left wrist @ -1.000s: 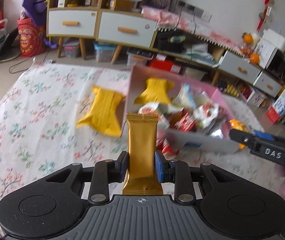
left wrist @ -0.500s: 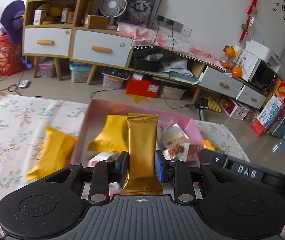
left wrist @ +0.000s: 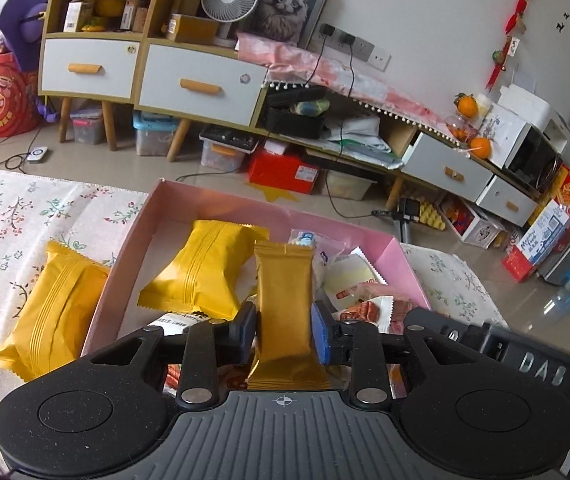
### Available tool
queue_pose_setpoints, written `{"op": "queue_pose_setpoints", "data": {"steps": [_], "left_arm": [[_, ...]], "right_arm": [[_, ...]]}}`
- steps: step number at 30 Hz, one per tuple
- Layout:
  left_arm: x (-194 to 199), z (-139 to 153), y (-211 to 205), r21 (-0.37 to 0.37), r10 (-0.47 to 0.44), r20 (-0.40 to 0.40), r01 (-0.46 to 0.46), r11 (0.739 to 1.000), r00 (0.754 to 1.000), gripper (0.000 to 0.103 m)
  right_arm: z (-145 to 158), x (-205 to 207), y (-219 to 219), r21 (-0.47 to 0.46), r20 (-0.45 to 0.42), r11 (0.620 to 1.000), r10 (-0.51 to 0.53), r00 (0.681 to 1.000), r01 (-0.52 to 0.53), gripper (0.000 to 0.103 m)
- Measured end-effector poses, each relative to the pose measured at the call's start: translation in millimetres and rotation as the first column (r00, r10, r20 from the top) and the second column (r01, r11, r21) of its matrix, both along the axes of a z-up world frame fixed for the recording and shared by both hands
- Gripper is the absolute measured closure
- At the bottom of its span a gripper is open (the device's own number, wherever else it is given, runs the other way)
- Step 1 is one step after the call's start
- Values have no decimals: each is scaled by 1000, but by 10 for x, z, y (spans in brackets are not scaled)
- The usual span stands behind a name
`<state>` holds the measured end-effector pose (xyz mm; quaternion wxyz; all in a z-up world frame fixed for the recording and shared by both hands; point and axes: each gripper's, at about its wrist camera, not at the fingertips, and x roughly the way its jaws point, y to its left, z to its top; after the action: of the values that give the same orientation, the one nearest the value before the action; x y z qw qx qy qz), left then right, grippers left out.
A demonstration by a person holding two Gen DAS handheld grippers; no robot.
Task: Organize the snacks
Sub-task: 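Carry gold bar and biscuit pack into the pink box and open both tools, then withdraw both tools from the box toward the yellow pack and red packet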
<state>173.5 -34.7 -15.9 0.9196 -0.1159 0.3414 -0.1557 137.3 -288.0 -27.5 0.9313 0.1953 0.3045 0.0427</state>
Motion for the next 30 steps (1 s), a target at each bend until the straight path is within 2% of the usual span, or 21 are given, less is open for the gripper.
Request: {"op": "queue_pose_setpoints", "data": {"steps": [1, 3, 6, 12, 15, 20, 25, 30], "left_arm": [[-14, 2, 3, 0, -3, 2, 3, 1000, 1000, 68], [-47, 23, 11, 1, -4, 3, 4, 1000, 1000, 51], [-132, 82, 55, -3, -1, 15, 1, 1000, 1000, 37], [-321, 211, 179, 26, 3, 12, -4, 1000, 1000, 24], [-435, 270, 236, 55, 5, 7, -5, 998, 1000, 19], [-649, 304, 345, 106, 20, -16, -18, 994, 1000, 16], [-820, 316, 487, 106, 61, -65, -53, 993, 996, 13], [-973, 244, 624, 120, 91, -72, -82, 989, 993, 12]], "right_arm": [[4, -1, -9, 6, 1, 1000, -7, 1000, 7, 30], [14, -6, -28, 23, -1, 1000, -14, 1000, 14, 27], [45, -28, -30, 32, 7, 999, -18, 1000, 17, 19], [127, -100, -2, -4, 19, 1000, 2, 1000, -1, 10], [170, -130, 5, -16, 10, 1000, 13, 1000, -12, 7], [228, -236, 14, -55, 7, 998, 22, 1000, -21, 3], [265, -327, 15, -96, -1, 995, 27, 1000, -27, 2], [266, -399, 56, -99, -14, 994, 40, 999, -41, 0]]}}
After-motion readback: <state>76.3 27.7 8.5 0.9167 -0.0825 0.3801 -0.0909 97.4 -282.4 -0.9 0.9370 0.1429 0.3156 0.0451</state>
